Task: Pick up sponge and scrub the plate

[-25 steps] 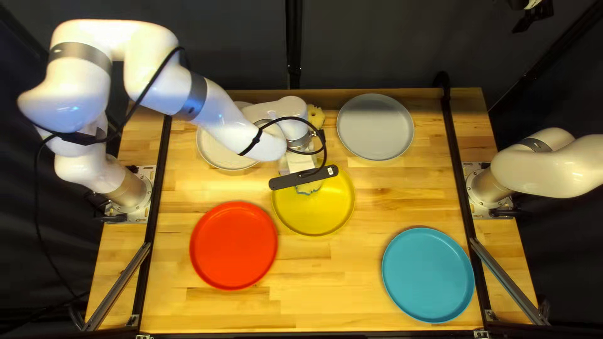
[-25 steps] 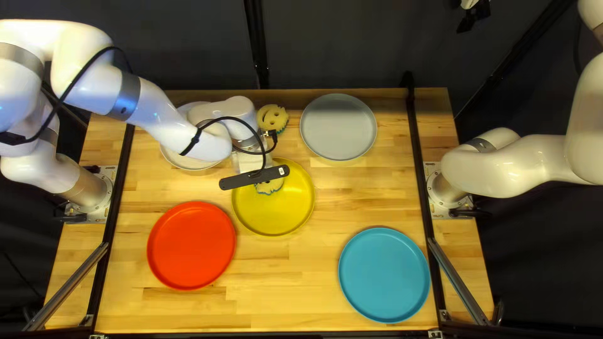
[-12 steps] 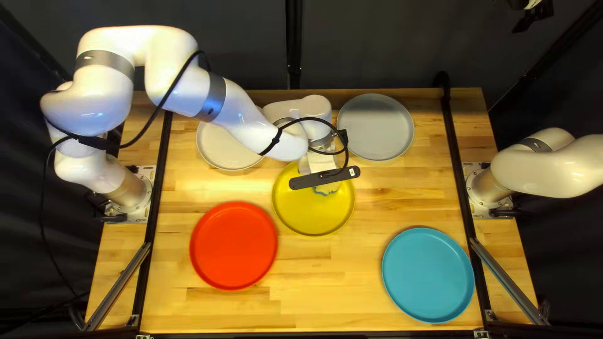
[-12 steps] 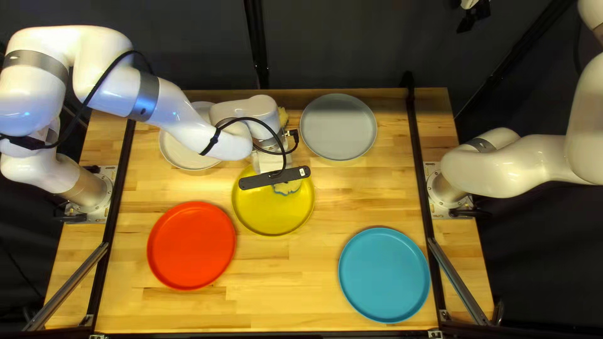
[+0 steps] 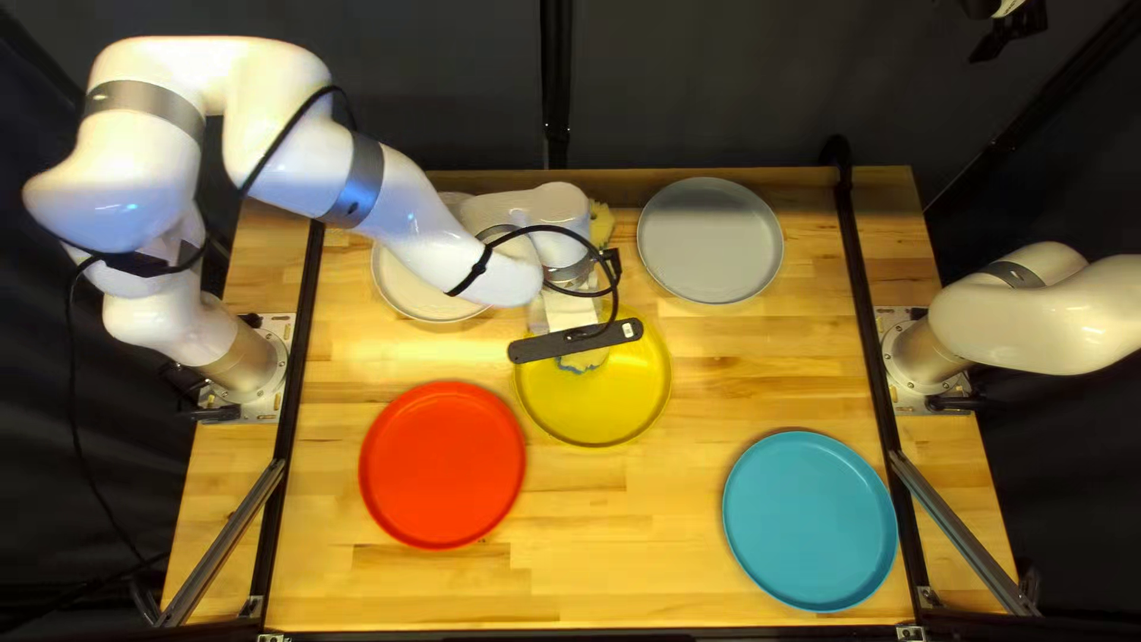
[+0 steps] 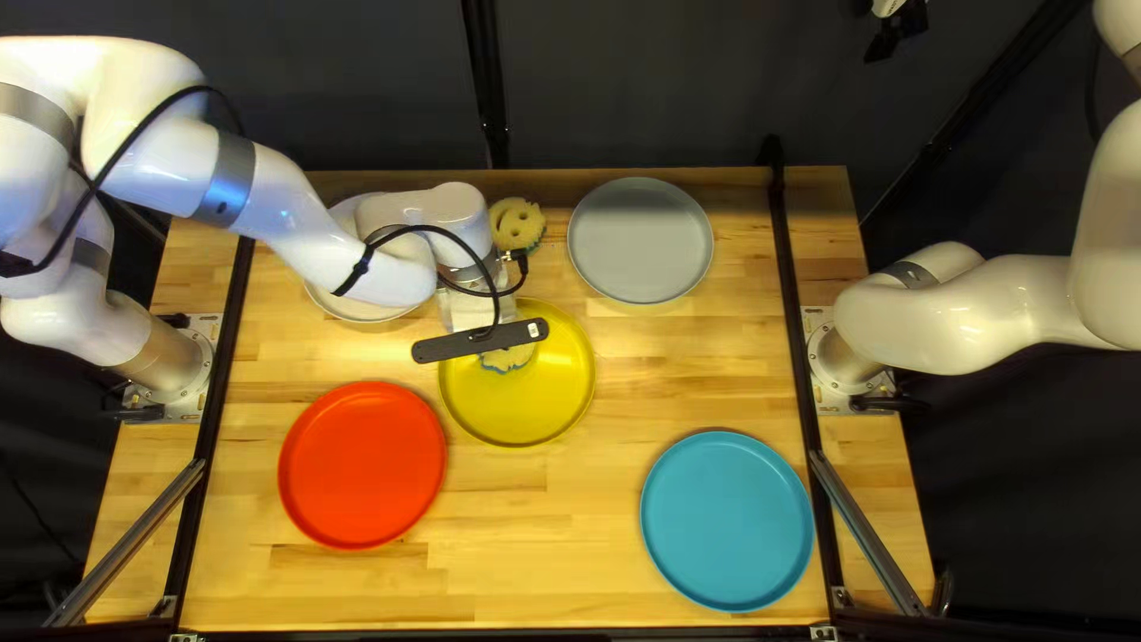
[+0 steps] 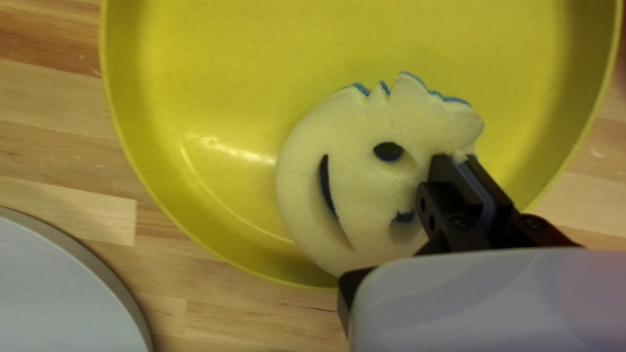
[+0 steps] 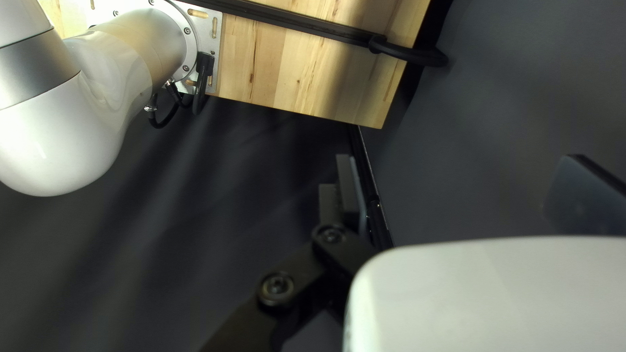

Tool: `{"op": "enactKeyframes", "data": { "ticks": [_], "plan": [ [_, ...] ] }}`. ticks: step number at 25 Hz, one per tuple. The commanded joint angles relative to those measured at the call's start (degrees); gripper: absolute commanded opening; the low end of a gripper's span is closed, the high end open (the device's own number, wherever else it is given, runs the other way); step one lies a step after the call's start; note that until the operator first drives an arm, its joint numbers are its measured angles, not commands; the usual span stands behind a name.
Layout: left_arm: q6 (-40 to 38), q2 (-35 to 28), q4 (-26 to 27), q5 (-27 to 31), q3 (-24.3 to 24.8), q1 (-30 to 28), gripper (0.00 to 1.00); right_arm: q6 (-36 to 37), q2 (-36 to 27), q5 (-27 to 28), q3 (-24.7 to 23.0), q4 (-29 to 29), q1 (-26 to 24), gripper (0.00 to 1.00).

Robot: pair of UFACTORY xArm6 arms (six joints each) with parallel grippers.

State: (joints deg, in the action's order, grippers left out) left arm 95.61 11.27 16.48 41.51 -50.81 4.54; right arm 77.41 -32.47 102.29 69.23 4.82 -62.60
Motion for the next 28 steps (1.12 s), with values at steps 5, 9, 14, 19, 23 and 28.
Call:
{"op": "enactKeyframes", "data": {
  "ticks": [5, 9, 14, 19, 23, 28],
  "plan": [
    [-0.68, -0.55, 0.23, -0.01, 1.16, -0.02, 0.00, 0.00, 0.00, 0.00, 0.00, 0.00, 0.00, 1.00],
    [-0.15, 2.46, 0.26, 0.34, -2.67, 0.15, 0.00, 0.00, 0.00, 0.00, 0.00, 0.00, 0.00, 1.00],
    [0.52, 6.22, 0.21, 1.07, -7.69, -0.02, 0.00, 0.00, 0.00, 0.00, 0.00, 0.00, 0.00, 1.00],
    [1.10, 11.04, -0.13, 2.37, -14.51, -0.54, 0.00, 0.00, 0.00, 0.00, 0.00, 0.00, 0.00, 1.00],
    [1.93, 15.39, -0.49, 3.62, -20.23, -0.74, 0.00, 0.00, 0.00, 0.00, 0.00, 0.00, 0.00, 1.00],
    [1.93, 20.40, -1.95, 6.37, -28.21, -1.00, 0.00, 0.00, 0.00, 0.00, 0.00, 0.00, 0.00, 1.00]
  ]
}}
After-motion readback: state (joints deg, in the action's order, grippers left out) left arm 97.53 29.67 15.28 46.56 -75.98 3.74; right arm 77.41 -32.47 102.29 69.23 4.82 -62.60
